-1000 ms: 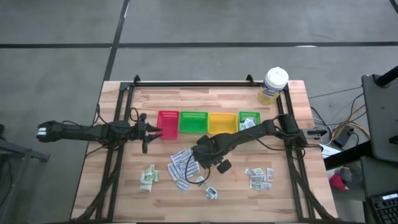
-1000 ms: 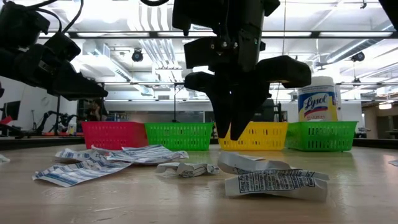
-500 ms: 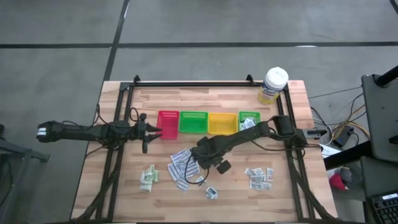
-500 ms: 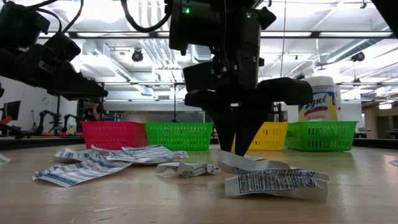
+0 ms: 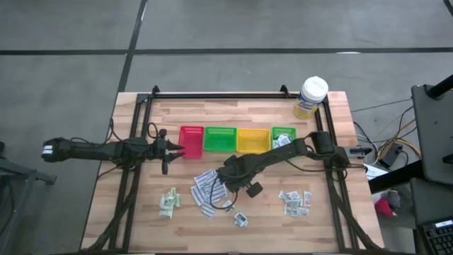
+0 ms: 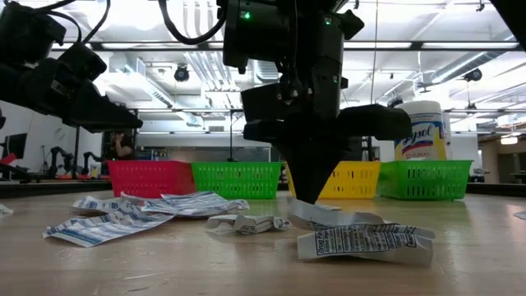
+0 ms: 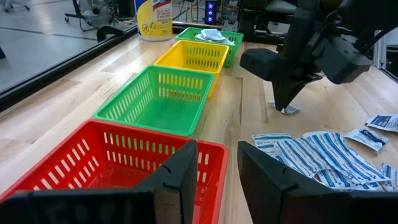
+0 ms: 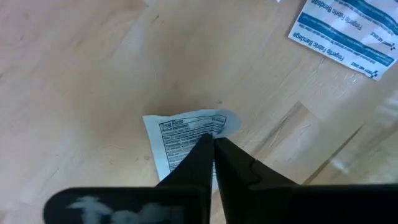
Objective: Pick & Place First Aid Supplies
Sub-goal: Put the blue alcohol pad into the right green bin
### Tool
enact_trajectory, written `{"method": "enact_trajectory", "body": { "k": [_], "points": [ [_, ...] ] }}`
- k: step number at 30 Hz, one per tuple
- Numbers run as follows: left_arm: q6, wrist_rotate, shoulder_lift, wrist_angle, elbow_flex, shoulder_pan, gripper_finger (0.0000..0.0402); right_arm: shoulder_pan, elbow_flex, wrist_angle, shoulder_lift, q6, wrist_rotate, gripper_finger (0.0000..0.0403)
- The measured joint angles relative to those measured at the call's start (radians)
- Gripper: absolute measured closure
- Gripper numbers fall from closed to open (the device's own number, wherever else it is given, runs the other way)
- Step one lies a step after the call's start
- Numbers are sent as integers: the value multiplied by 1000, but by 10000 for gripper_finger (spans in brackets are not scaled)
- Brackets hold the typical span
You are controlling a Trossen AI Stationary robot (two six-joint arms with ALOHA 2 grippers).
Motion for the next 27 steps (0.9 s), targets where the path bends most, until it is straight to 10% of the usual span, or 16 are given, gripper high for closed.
{"method": "enact_trajectory", "body": {
  "k": [13, 27],
  "points": [
    [0, 0, 0, 0, 0, 0, 289, -1, -5, -65, -74, 96, 147, 394],
    [-2, 0, 0, 0, 0, 0, 289, -1, -4, -168, -263, 609, 372, 394]
  ]
}}
